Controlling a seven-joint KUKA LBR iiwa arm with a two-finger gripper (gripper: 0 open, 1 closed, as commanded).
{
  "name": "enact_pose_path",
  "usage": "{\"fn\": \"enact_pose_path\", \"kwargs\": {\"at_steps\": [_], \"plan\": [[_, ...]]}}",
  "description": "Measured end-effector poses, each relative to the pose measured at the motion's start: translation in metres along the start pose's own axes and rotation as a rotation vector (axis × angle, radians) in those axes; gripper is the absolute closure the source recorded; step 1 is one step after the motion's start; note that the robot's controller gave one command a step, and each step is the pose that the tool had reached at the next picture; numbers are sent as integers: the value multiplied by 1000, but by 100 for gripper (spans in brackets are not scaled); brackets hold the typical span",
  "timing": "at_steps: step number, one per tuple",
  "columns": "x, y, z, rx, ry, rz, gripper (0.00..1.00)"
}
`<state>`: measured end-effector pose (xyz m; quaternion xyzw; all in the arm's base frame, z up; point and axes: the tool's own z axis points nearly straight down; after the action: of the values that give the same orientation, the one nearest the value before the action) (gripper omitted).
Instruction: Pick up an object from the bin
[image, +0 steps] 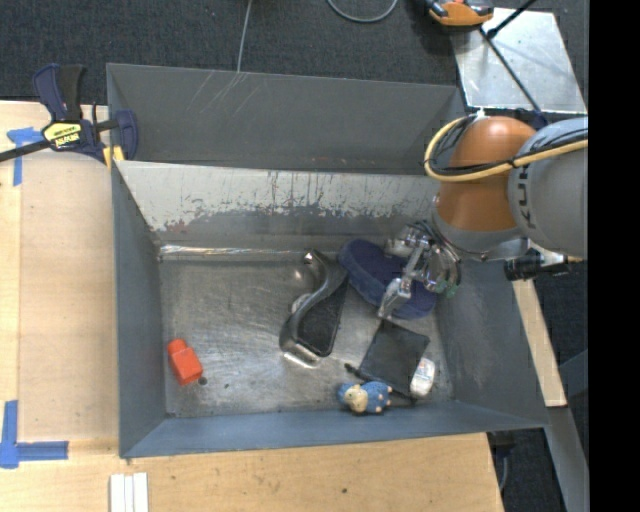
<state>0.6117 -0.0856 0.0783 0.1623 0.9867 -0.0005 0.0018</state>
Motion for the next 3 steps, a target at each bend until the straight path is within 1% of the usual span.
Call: {"fn": "enact_pose_path", "kwargs": {"at_steps": [1,2,3], "plan": [[-1,-1,-2,0,-1,-2,0],[-2,-1,-4,0,-5,-4,100],[-4,-2,-31,2,1,-6,100]]}}
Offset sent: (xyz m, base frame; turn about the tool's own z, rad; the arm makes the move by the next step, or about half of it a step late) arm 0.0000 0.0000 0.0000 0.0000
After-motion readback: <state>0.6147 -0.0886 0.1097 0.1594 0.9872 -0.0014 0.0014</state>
